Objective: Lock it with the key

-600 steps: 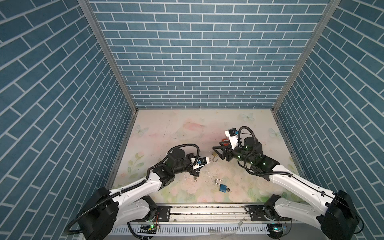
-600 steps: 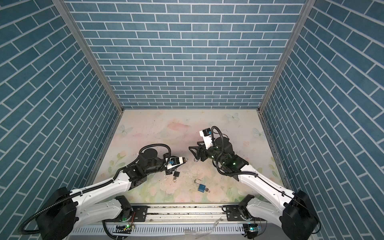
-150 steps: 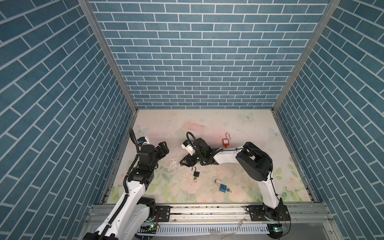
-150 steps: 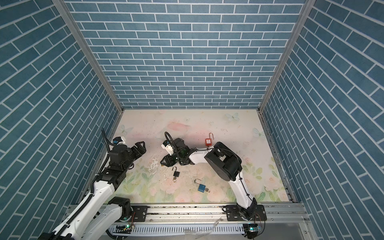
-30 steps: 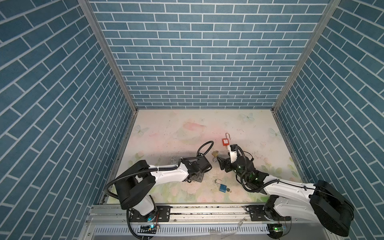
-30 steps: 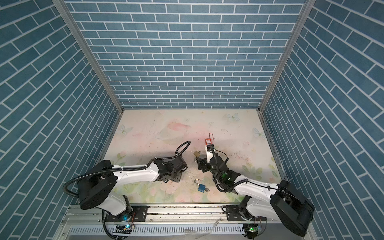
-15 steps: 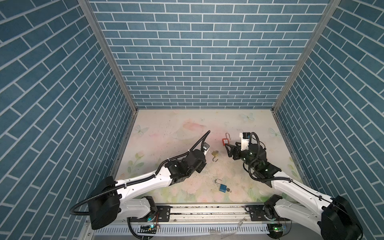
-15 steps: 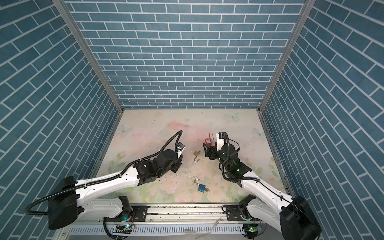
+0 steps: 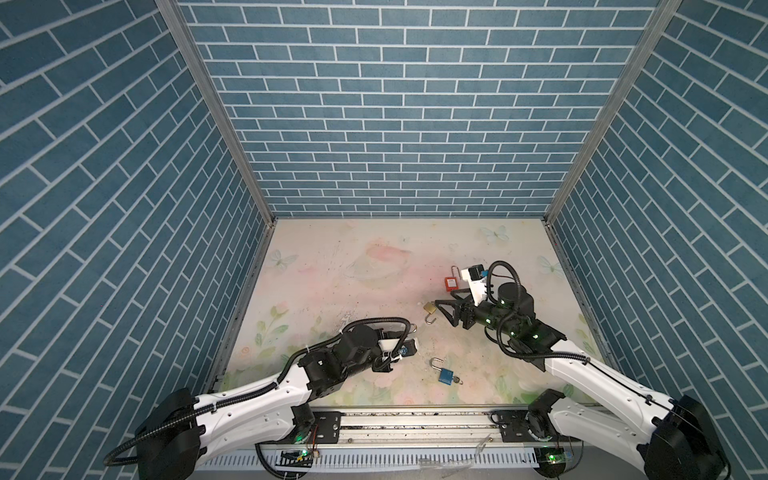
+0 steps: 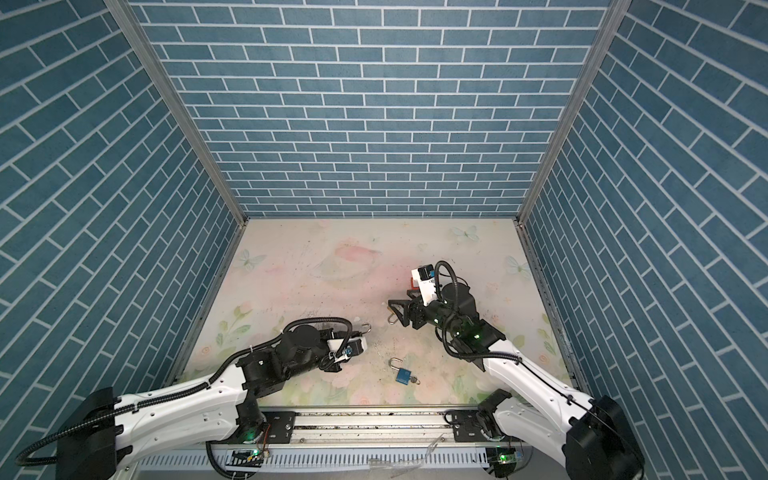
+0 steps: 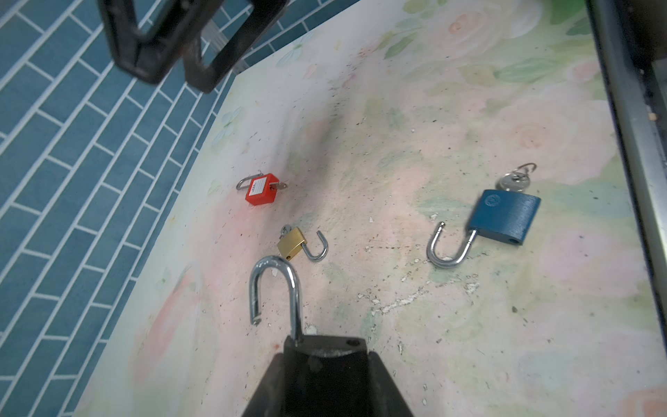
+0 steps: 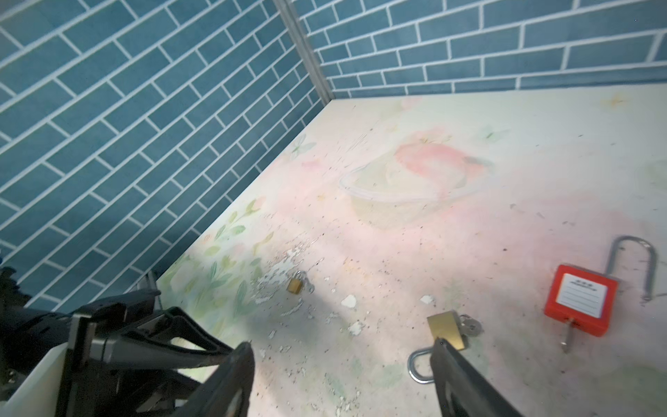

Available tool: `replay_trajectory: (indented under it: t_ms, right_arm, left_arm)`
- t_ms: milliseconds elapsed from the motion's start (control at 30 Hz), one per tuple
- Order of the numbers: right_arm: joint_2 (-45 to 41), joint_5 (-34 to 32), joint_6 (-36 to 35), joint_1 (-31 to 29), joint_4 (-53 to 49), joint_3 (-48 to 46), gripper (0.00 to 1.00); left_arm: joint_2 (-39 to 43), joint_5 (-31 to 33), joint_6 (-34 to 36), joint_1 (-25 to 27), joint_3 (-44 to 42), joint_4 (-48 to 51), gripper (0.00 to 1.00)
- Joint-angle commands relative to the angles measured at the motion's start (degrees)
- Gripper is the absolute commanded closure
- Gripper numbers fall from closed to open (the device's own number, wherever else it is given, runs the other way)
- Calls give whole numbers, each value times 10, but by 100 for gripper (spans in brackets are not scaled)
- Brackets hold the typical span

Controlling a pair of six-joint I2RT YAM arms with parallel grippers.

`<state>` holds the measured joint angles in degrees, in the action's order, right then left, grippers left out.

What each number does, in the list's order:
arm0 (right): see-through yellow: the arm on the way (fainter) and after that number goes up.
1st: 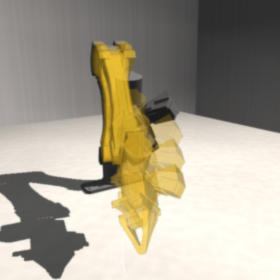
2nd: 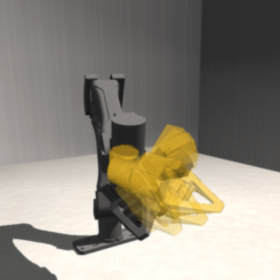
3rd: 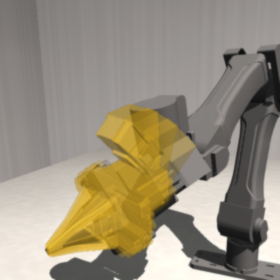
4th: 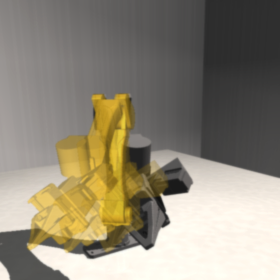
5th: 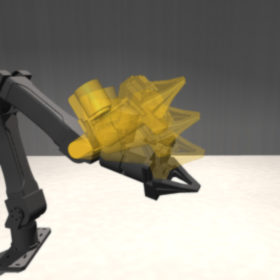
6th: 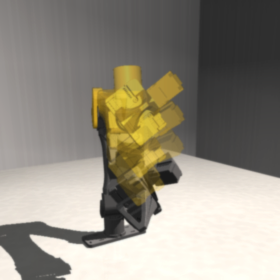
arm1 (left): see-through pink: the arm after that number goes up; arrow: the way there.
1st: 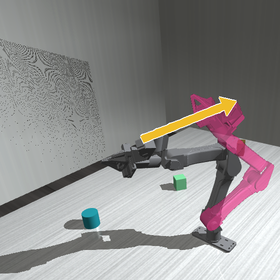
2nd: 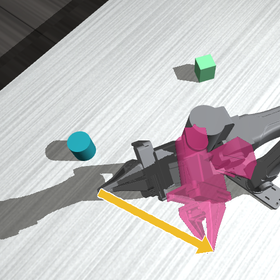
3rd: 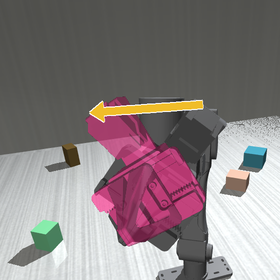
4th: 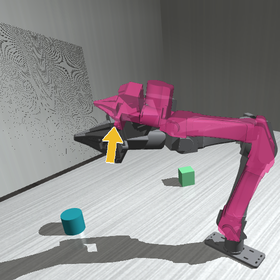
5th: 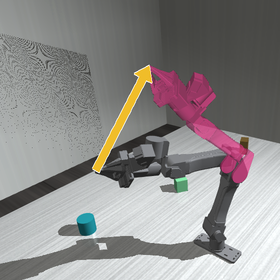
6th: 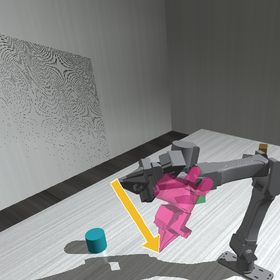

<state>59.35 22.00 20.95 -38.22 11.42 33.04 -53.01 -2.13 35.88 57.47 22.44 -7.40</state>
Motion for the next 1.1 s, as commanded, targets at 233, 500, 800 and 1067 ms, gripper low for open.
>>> replay_trajectory:
  t_ms: [233, 500, 800, 1067]
  right_arm:
    - [126, 56, -88, -58, -76, 92, 27]
    - [159, 52, -91, -59, -73, 66, 30]
    - [174, 39, -88, -59, -95, 61, 37]
    - [61, 36, -69, -27, -84, 19, 39]
  left_arm:
    - [-18, -20, 72, 3, 11, -40, 100]
    - [-21, -13, 74, 1, 9, -58, 100]
    - [-15, -10, 66, 0, 5, -61, 100]
    - [-31, -60, 29, -11, 25, -29, 100]
